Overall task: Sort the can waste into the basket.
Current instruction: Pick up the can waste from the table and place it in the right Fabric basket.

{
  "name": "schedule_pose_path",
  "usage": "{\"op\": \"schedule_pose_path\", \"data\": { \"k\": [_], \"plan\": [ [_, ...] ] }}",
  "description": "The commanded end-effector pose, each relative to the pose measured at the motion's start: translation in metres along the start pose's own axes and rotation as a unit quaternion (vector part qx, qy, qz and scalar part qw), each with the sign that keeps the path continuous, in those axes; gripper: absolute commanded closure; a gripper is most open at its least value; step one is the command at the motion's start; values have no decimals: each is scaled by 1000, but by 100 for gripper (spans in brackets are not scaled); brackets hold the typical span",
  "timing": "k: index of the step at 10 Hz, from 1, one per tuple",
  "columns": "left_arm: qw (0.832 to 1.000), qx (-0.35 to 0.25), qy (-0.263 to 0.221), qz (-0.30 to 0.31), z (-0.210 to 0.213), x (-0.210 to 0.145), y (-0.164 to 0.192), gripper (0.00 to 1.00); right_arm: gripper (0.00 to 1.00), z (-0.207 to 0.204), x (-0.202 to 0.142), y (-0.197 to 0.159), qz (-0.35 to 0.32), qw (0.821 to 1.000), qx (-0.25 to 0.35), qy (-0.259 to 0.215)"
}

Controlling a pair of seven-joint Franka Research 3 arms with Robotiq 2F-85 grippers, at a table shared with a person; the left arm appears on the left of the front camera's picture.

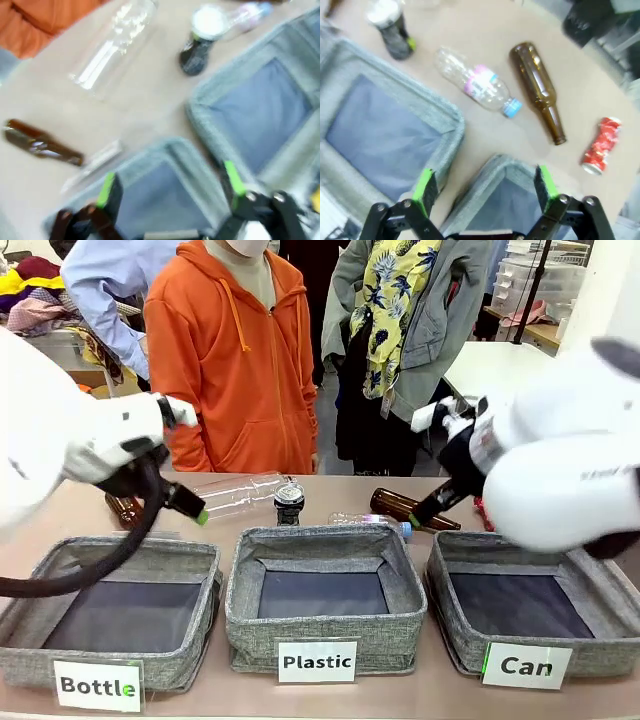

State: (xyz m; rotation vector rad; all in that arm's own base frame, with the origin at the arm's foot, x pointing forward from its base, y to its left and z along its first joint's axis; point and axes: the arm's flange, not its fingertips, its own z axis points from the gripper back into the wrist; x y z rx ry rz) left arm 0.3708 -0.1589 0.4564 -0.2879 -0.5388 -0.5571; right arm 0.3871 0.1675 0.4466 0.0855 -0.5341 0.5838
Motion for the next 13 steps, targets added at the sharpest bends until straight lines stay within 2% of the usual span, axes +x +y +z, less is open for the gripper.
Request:
{"op": "schedule_pose_path", "data": {
  "k": [1,2,3,4,5,6,8,9,10,11,12,13],
  "plan": [
    [993,-116,-5,30,77,-9,22,0,0,71,4,-12,-92,990,107,11],
    [986,-164,-20,29,98,-27,39,0,0,97,-11,-28,-118,980,160,7],
    [976,-211,-42,22,123,-50,59,0,0,119,-32,-47,-139,970,198,-24],
    [966,-247,-70,44,142,-74,92,0,0,136,-56,-69,-151,954,254,-58],
    [949,-283,-105,88,156,-100,128,0,0,144,-79,-93,-181,938,282,-86],
    [925,-315,-160,137,171,-135,175,0,0,143,-105,-122,-227,916,311,-108],
    [884,-331,-215,250,152,-169,220,0,0,125,-153,-174,-307,870,365,-129],
    [870,-329,-229,288,138,-183,221,0,0,115,-179,-198,-353,842,382,-145],
    [847,-337,-250,327,127,-199,223,0,0,109,-205,-216,-388,823,382,-164],
    [835,-334,-272,341,123,-210,220,0,0,105,-222,-227,-416,809,377,-176],
    [826,-323,-292,359,120,-207,202,0,0,101,-234,-235,-440,798,372,-178],
    [826,-305,-307,362,120,-198,190,0,0,94,-240,-239,-458,797,355,-172]
  ]
}}
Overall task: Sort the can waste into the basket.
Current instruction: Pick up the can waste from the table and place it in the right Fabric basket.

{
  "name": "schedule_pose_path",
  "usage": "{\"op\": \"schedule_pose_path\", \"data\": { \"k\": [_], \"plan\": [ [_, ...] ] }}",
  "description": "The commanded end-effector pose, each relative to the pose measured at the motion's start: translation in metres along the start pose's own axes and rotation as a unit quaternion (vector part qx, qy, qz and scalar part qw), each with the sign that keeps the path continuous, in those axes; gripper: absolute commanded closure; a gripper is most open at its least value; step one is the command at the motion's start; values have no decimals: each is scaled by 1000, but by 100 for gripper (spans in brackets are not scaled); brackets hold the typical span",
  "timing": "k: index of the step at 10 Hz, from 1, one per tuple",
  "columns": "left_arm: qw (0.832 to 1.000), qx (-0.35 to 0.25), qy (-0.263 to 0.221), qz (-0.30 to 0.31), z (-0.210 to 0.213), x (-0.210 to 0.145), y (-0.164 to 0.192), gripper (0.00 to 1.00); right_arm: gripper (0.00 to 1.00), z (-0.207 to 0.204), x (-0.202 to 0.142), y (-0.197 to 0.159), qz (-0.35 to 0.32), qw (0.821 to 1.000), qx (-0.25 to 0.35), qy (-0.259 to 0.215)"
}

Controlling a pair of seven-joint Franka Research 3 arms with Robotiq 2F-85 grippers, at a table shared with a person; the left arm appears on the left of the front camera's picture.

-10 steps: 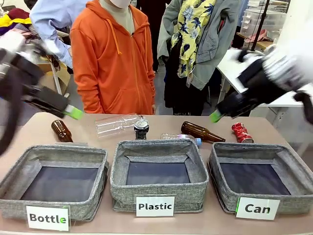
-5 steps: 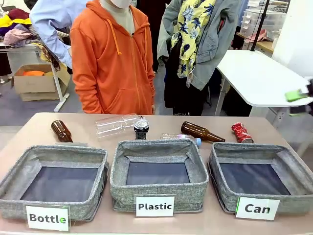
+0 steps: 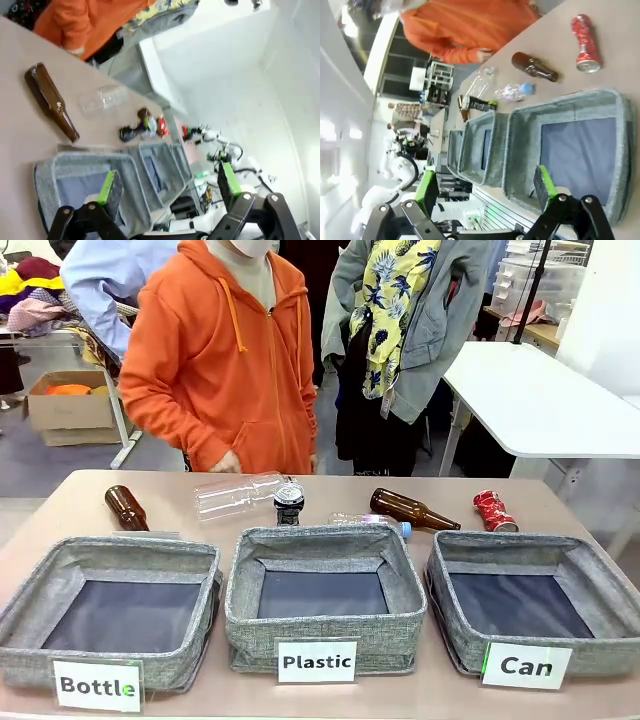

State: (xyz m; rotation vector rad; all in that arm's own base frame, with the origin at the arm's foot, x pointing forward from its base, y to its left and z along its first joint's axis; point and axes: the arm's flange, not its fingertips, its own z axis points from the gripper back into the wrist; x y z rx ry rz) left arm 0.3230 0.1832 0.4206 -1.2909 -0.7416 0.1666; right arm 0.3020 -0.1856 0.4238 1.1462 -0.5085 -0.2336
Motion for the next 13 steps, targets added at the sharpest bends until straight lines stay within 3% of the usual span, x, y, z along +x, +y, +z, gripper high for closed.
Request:
{"op": "schedule_pose_path", "data": {
  "k": [1,7,8,9,10,11,12,13],
  "plan": [
    [1000,2,22,-4,9,-7,2,0,0,-5,0,14,21,1000,4,15],
    [1000,2,22,-4,9,-7,2,0,0,-7,-2,16,7,1000,-8,24],
    [1000,2,22,-4,9,-7,2,0,0,-37,4,40,29,987,-149,46],
    [1000,2,22,-4,9,-7,2,0,0,-67,16,60,52,955,-285,59],
    [1000,2,22,-4,9,-7,2,0,0,-97,30,71,87,911,-386,114],
    [1000,2,22,-4,9,-7,2,0,0,-118,44,72,87,863,-482,128],
    [1000,2,22,-4,9,-7,2,0,0,-134,54,71,84,824,-545,132],
    [1000,2,22,-4,9,-7,2,0,0,-145,61,72,80,797,-585,125]
  ]
}}
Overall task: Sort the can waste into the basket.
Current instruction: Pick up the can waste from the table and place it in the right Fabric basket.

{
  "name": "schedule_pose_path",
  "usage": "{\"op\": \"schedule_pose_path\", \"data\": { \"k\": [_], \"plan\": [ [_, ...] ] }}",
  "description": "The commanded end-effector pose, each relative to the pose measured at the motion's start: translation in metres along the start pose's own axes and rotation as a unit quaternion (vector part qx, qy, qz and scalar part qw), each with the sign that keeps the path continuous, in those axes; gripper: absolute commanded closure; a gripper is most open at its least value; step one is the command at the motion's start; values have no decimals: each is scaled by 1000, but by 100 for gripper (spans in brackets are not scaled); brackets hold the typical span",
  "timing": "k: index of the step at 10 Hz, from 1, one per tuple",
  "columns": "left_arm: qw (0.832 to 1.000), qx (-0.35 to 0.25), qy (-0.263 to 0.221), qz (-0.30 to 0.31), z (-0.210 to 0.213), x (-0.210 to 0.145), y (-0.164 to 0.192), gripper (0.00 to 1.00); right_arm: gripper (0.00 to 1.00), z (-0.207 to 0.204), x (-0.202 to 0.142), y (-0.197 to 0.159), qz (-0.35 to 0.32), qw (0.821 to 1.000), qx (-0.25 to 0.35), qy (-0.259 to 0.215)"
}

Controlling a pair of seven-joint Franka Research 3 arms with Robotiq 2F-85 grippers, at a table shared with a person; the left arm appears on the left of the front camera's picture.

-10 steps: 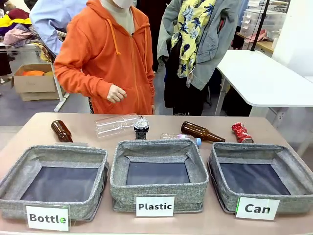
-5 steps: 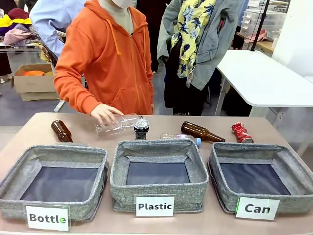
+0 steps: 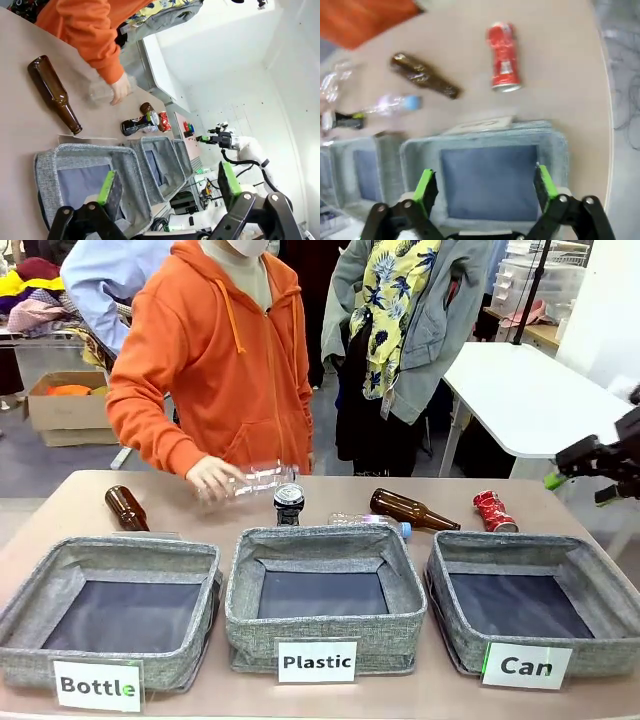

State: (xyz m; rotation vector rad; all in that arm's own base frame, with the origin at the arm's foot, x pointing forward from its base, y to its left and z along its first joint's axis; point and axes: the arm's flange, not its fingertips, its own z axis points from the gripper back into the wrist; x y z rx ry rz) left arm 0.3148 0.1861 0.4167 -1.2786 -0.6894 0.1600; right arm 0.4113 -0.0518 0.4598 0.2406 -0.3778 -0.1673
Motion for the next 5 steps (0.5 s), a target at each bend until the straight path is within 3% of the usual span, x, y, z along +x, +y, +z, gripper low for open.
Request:
{"op": "schedule_pose_path", "data": {
  "k": [1,2,3,4,5],
  "plan": [
    [1000,-8,0,-13,2,0,0,0,0,5,15,-7,23,985,-155,74],
    [1000,-8,0,-13,2,0,0,0,0,30,4,0,48,999,-1,16],
    [1000,-8,0,-13,2,0,0,0,0,-10,6,-1,10,997,-70,19],
    [1000,-8,0,-13,2,0,0,0,0,-4,9,-3,20,997,-77,23],
    [1000,-8,0,-13,2,0,0,0,0,-5,13,5,-2,992,-129,17]
  ]
}}
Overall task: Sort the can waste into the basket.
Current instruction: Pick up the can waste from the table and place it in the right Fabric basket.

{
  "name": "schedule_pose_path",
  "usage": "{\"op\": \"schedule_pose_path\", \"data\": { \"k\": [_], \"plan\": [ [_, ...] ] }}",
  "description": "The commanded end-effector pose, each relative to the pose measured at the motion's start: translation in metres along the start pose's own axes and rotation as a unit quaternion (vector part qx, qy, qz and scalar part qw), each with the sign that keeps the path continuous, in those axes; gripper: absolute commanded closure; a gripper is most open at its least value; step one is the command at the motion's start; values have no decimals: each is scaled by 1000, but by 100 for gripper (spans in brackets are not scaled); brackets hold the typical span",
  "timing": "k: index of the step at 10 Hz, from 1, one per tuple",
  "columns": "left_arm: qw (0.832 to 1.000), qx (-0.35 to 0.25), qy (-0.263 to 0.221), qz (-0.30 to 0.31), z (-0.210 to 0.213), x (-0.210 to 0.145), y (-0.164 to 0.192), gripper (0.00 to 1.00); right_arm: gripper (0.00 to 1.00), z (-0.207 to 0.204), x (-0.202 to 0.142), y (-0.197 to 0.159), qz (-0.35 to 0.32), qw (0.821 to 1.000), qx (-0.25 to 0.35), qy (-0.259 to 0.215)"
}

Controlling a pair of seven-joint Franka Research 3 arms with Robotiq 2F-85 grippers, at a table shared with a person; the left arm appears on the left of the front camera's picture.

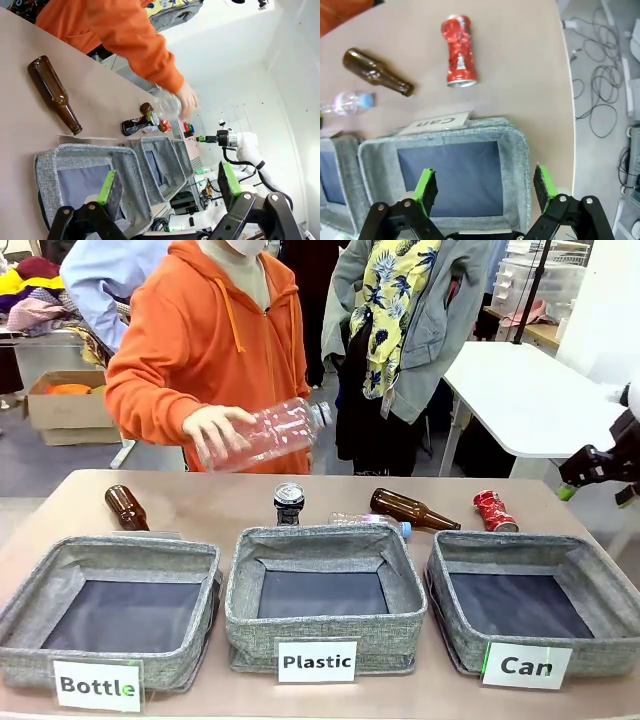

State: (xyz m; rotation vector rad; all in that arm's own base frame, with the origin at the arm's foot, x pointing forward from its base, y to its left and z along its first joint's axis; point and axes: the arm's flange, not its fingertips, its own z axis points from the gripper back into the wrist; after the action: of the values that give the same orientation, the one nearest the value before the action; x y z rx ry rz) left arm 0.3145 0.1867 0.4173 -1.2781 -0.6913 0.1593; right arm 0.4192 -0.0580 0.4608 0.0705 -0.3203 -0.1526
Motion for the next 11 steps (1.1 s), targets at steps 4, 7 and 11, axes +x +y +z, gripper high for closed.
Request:
{"op": "schedule_pose_path", "data": {
  "k": [4,7,11],
  "plan": [
    [1000,-8,1,-13,1,-1,1,0,0,-42,58,14,-6,997,-48,57],
    [1000,-8,1,-13,1,-1,1,0,0,-102,94,26,28,997,-17,69],
    [1000,-8,1,-13,1,-1,1,0,0,-178,124,53,35,996,-44,66]
  ]
}}
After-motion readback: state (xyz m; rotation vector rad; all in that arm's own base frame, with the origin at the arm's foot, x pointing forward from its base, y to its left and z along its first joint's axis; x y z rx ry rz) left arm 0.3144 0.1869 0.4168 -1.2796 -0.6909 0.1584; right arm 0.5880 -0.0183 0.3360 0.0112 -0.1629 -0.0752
